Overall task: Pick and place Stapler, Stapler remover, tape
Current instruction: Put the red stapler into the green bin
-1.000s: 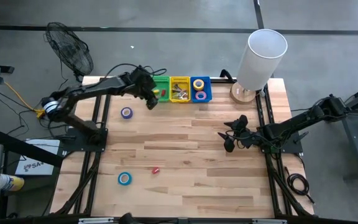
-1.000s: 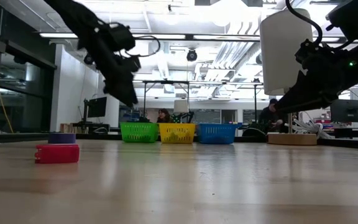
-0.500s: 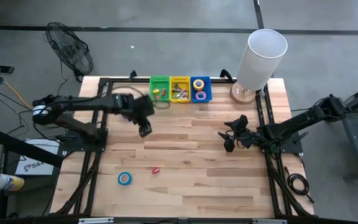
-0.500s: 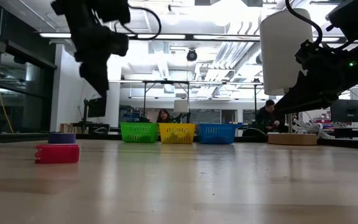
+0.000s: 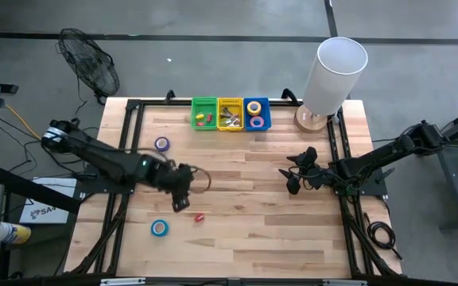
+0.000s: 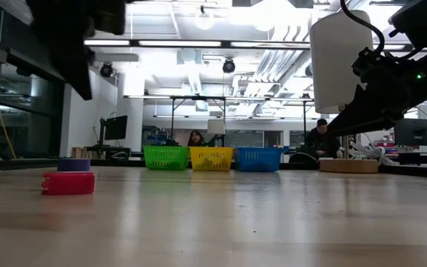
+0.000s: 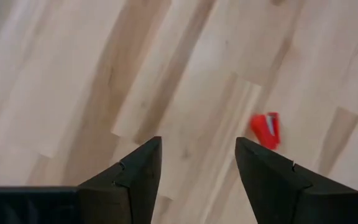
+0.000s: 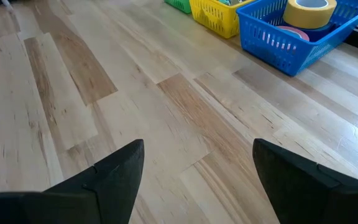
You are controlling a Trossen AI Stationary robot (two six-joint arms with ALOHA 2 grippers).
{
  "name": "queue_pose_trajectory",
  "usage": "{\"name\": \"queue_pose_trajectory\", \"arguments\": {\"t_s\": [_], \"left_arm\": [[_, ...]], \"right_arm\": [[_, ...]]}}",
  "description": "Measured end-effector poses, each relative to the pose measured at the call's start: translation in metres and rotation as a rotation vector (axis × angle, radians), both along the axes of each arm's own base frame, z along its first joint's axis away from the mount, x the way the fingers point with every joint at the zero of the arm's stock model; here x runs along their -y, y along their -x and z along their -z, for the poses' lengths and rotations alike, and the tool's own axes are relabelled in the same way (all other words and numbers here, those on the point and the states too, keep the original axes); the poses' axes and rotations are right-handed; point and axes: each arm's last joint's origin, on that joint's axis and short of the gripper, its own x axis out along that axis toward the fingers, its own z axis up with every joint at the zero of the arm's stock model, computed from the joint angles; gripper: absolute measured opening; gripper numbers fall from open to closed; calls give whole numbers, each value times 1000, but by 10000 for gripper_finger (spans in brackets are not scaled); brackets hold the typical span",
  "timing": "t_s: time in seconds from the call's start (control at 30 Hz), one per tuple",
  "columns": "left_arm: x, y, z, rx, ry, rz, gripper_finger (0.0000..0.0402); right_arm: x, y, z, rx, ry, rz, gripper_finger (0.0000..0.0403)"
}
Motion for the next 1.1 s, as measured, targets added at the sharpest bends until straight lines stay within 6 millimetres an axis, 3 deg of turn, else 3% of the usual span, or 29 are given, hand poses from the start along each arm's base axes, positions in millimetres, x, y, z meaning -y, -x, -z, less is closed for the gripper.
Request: {"name": "queue_pose_trajectory", "arguments": {"t_s": [0.27,0.53,1.1], "left_arm": [[42,1,22,-34,-39,-27,202],[70,-18,60,-77,-16,10,202],[86,-37,89,-66,52,56,202]], "right_arm": [[0,0,0,1,0,0,291],[0,0,0,5,-7,4,291],[-1,-1,0,-17,-13,-54,291]]}}
